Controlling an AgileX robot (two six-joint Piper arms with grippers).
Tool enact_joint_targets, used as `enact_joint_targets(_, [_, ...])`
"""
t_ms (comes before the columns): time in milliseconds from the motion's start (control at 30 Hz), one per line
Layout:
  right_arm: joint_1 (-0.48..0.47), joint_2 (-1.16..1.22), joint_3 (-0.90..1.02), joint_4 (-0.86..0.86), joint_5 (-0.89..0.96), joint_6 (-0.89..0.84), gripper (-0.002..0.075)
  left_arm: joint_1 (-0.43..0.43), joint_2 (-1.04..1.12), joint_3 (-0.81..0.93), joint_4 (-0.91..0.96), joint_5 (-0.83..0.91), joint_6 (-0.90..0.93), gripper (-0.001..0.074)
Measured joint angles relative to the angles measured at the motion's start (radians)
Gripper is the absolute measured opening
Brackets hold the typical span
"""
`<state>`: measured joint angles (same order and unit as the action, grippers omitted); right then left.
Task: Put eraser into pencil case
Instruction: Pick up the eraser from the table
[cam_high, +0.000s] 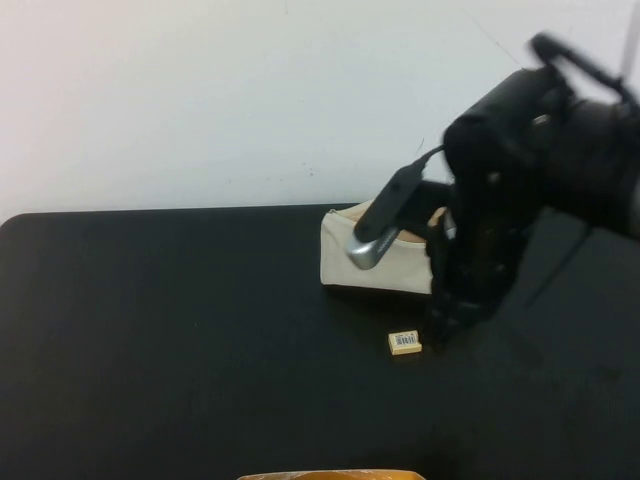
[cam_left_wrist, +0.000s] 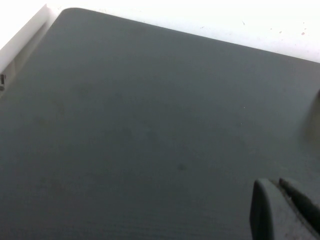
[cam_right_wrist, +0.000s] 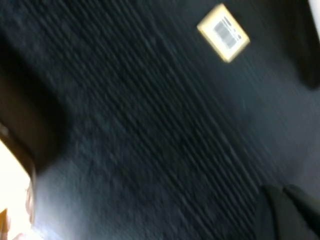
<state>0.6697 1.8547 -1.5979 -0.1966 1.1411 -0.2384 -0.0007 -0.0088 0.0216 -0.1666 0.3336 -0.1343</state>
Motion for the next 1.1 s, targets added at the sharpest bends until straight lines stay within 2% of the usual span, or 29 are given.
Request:
enact_joint_targets(100, [0.0, 0.053, -0.012, 0.002, -0.047, 0.027, -0.0001, 0.0, 0.0, 0.0, -0.001, 0.0, 0.0, -0.0003])
enact_joint_targets(267, [-0.007, 0.125, -0.025, 0.05, -0.095, 0.17, 0.0001, 0.0, 0.0, 0.0, -0.001, 0.0, 0.0, -0.0002])
enact_joint_targets(333, [-0.021, 0.15, -0.027, 0.088, -0.097, 0.199, 0.0029, 0.0, 0.0, 0.0, -0.001, 0.0, 0.0, -0.0002])
enact_joint_targets(433, [-0.059, 0.183, -0.027, 0.17, -0.108, 0.231, 0.015, 0.0, 0.0, 0.0, -0.001, 0.0, 0.0, -0.0002])
enact_joint_targets(567, [-0.099, 0.212, -0.027, 0.25, -0.15, 0.282, 0.04, 0.0, 0.0, 0.0, -0.004, 0.0, 0.0, -0.0002])
enact_joint_targets(667, [-0.108, 0.223, -0.027, 0.265, -0.2, 0.308, 0.0483, 0.0, 0.0, 0.0, -0.005, 0.0, 0.0, -0.0002])
enact_joint_targets(833, [-0.108, 0.254, -0.028, 0.292, -0.296, 0.315, 0.0495, 0.0, 0.0, 0.0, -0.02, 0.0, 0.0, -0.0002])
enact_joint_targets(1100, [-0.108, 0.306, -0.029, 0.292, -0.369, 0.315, 0.0438, 0.0, 0.0, 0.0, -0.023, 0.0, 0.0, -0.0002])
